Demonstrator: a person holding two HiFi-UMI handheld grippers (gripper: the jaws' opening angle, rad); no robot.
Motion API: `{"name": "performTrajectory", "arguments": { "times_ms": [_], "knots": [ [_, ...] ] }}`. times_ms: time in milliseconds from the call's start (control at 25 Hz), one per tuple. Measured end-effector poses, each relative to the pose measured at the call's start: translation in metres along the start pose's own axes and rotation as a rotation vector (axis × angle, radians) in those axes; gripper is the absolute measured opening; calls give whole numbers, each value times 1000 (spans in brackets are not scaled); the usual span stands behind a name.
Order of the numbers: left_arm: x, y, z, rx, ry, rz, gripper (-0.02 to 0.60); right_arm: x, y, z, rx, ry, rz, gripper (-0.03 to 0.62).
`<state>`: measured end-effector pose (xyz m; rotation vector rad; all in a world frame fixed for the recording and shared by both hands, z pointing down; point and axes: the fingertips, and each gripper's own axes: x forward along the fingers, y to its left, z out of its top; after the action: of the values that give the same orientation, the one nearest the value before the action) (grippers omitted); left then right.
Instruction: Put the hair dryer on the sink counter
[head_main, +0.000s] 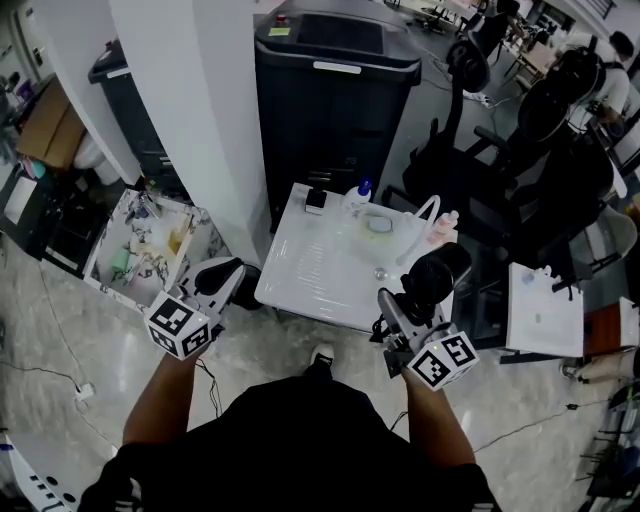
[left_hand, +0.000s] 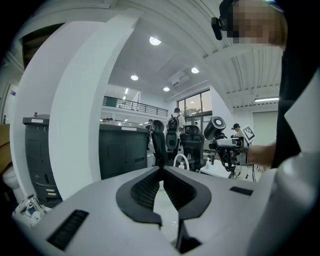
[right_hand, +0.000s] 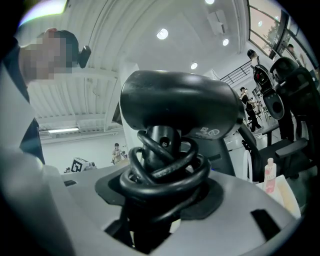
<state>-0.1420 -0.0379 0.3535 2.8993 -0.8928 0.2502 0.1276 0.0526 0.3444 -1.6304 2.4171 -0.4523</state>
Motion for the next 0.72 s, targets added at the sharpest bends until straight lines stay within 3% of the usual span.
{"name": "performTrajectory", "arguments": {
  "times_ms": [720],
  "knots": [
    [72,42,6,-27,41,103,43,93,-73,15,33,47,118,273]
  ]
}}
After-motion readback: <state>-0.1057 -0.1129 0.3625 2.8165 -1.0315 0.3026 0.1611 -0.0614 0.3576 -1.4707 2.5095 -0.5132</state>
